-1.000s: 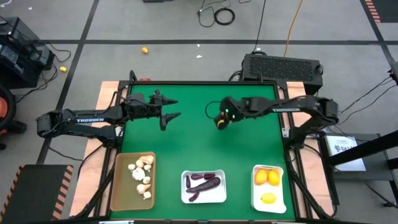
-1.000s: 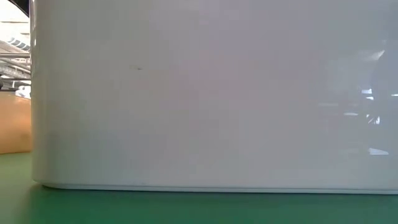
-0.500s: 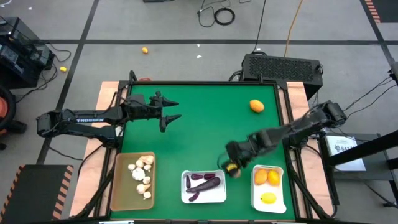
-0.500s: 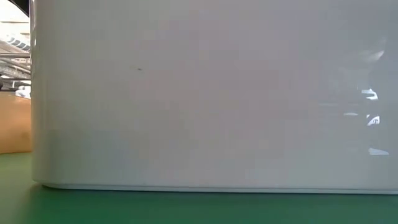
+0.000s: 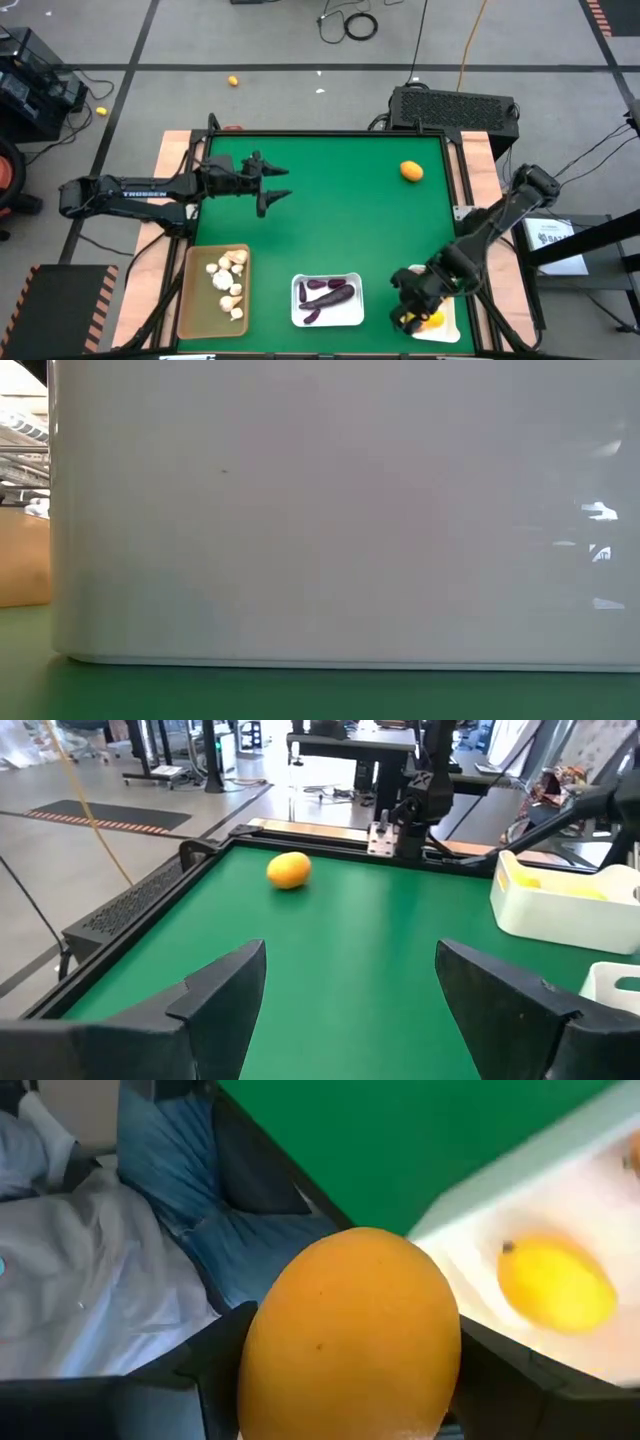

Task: Sort produce into baskets
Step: Put the lemon into the right white bin

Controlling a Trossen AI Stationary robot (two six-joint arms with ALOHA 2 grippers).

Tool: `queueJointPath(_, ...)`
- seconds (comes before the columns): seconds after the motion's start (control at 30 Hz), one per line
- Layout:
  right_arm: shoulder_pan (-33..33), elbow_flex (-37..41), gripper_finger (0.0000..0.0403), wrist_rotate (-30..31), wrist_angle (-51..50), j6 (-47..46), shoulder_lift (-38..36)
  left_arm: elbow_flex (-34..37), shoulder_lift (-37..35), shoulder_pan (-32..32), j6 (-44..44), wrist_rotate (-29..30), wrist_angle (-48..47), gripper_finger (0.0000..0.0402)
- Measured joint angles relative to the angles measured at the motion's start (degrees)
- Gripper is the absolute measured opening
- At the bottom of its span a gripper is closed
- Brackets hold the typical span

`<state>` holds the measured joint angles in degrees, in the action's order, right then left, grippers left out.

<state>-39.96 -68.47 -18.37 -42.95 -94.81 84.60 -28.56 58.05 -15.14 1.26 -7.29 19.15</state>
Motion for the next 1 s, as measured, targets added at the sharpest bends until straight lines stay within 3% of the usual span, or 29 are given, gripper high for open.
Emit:
queueJointPath(0.3,-6.4,-3.9,0.026,3.2,-18.6,-12.7,0.0,0.0,0.0,1.1,0.0,0.2,-0.1,0.0299)
queueJointPath(0.73,-6.5,-3.3,0.0263,5.2,-20.6,-14.0,0.0,0.0,0.0,1.0,-0.1,0.2,0.1,0.0299)
queueJointPath(1.0,-6.5,-3.3,0.0312,5.1,-20.6,-14.1,0.0,0.0,0.0,1.0,-0.2,0.2,0.1,0.0299)
